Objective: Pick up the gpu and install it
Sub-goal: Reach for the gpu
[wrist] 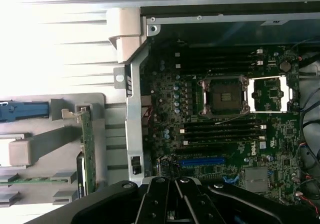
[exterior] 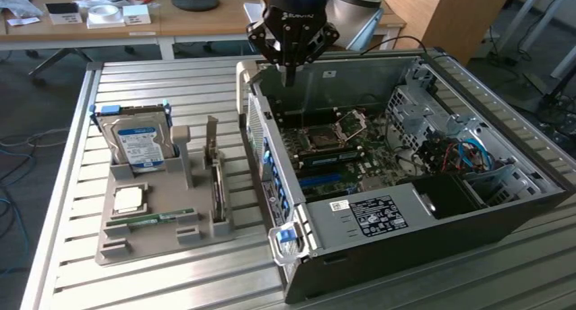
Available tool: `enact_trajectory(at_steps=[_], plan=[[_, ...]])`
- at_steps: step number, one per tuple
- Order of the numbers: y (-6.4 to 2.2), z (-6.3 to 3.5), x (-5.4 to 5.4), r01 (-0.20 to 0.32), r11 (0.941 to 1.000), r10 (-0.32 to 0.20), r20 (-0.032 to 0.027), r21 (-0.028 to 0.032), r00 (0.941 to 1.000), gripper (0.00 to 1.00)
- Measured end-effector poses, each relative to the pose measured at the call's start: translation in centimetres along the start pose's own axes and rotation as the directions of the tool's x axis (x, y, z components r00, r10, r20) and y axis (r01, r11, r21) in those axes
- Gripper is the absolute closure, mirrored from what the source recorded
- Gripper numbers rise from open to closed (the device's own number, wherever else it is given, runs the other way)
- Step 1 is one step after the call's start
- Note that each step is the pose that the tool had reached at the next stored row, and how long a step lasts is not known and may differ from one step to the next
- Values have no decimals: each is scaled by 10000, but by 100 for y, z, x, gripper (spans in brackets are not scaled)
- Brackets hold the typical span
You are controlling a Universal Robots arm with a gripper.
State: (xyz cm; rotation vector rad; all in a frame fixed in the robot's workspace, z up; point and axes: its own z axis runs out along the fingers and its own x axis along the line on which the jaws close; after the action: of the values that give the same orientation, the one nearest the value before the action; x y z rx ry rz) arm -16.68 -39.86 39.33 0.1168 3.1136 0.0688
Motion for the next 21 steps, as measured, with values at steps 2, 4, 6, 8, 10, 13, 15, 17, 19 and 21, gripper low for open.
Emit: enact_trajectory(at_steps=[2, 4, 6, 8, 10, 13, 15, 17, 19, 21], plan=[[-2, -1, 30, -1, 10000, 1, 0, 0, 10000, 89], [-4, -1, 62, -2, 10000, 2, 0, -1, 10000, 89], [-6, -2, 92, -4, 10000, 4, 0, 0, 10000, 89], [-8, -3, 121, -5, 10000, 5, 0, 0, 10000, 89], [-10, -4, 148, -5, 10000, 5, 0, 0, 10000, 89], [-13, -4, 189, -6, 10000, 6, 0, 0, 10000, 89], [-14, -5, 215, -7, 10000, 7, 0, 0, 10000, 89], [-16, -6, 244, -9, 10000, 9, 0, 0, 10000, 89], [-18, -6, 274, -11, 10000, 11, 0, 0, 10000, 89], [-19, -6, 302, -13, 10000, 13, 1, 0, 10000, 89]])
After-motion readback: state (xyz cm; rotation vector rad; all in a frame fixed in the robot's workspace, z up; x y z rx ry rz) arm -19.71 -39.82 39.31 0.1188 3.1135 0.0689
